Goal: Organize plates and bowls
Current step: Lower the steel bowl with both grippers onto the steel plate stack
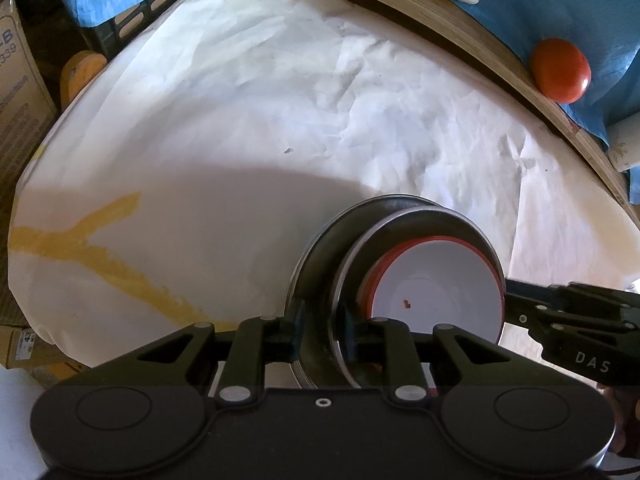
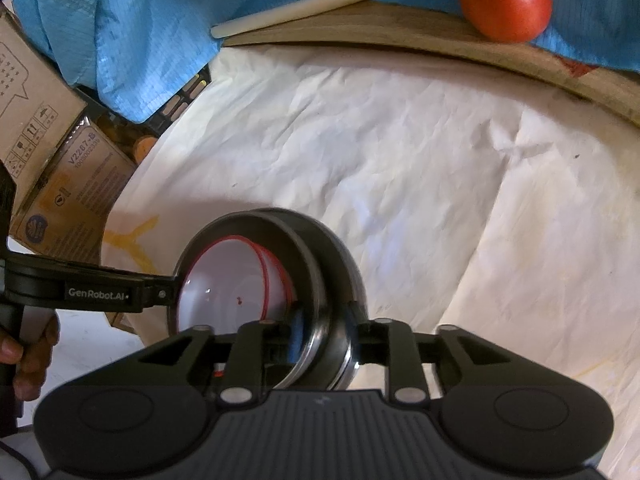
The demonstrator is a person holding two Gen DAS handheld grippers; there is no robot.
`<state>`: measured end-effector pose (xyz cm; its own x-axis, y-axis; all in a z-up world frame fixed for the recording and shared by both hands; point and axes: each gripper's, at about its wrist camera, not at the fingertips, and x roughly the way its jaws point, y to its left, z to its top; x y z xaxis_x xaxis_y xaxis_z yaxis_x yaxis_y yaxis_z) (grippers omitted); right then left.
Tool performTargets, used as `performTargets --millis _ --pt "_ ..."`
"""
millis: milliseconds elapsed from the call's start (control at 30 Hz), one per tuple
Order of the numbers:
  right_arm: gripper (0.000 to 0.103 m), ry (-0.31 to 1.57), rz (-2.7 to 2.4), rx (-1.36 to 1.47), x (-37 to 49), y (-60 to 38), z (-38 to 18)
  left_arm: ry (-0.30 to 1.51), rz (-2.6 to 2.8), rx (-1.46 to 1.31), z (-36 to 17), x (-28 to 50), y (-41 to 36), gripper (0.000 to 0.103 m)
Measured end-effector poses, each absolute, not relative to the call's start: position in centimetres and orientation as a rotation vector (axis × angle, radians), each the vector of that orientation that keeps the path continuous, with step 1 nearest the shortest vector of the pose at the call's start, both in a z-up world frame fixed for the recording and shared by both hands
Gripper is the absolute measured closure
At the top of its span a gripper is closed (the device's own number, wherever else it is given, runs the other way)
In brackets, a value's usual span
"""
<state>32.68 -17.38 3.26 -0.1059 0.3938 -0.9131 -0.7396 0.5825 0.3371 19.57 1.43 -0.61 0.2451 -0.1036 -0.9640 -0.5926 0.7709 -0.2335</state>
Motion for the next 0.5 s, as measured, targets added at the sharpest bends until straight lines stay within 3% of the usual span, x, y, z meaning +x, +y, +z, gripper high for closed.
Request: performTargets --millis 67,500 --pt "0.035 1.358 0.947 -0.338 32.95 -17.60 3.34 1.301 0.371 -0.647 -0.58 19.57 1.43 0.080" --pt "0.033 1.358 0.967 -0.319 33.34 -17.94 3.61 1.308 0.391 -0.630 -0.48 19.87 1.21 0.079"
